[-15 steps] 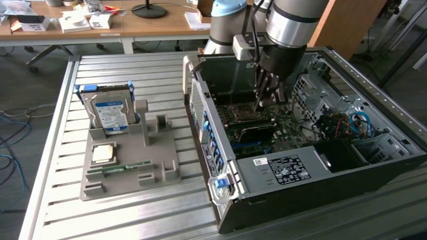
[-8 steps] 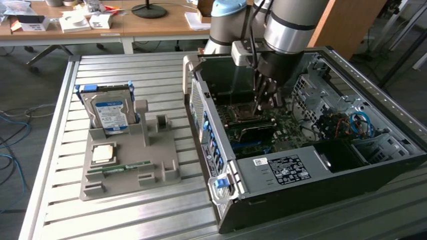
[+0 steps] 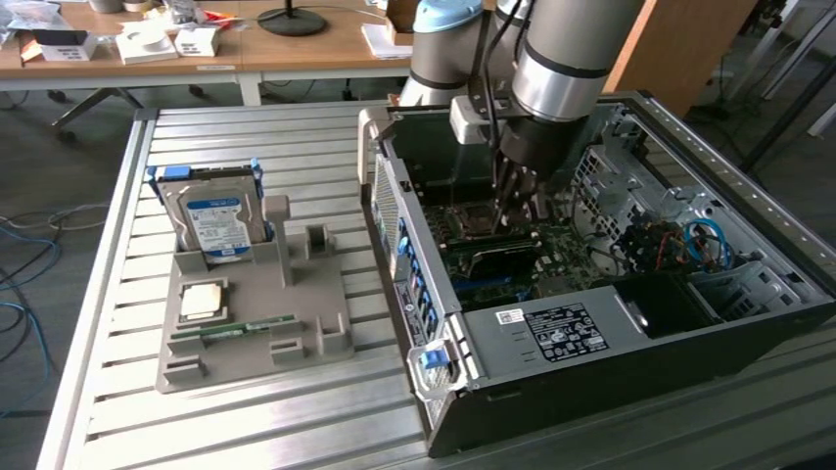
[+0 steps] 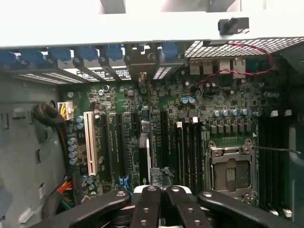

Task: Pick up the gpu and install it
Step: 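Press down on the gpu until it lock into place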

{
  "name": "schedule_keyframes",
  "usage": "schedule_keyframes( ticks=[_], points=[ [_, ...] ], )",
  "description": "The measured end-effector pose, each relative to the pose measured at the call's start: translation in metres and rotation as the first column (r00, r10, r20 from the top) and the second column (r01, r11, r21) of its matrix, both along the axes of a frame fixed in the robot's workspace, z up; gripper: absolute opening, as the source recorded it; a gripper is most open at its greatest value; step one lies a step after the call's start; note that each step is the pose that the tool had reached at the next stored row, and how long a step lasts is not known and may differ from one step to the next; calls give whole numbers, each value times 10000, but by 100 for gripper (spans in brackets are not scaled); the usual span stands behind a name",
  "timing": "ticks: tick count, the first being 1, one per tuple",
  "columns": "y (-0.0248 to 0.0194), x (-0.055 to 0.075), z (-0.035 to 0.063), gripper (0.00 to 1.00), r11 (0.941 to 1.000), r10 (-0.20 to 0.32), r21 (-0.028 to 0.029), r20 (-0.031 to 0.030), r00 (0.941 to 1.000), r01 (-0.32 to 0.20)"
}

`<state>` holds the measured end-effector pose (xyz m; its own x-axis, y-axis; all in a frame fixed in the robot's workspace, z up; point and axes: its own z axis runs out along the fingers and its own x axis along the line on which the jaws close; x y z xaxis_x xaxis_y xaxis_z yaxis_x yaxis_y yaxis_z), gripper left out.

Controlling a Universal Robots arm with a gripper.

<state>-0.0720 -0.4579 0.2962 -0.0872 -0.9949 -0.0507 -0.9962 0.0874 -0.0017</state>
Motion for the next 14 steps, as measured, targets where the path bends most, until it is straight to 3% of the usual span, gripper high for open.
schedule_keyframes(
  ticks=[14],
  points=[
    [0,-93,-43,11,10000,0,-2,3,10000,0]
  ],
)
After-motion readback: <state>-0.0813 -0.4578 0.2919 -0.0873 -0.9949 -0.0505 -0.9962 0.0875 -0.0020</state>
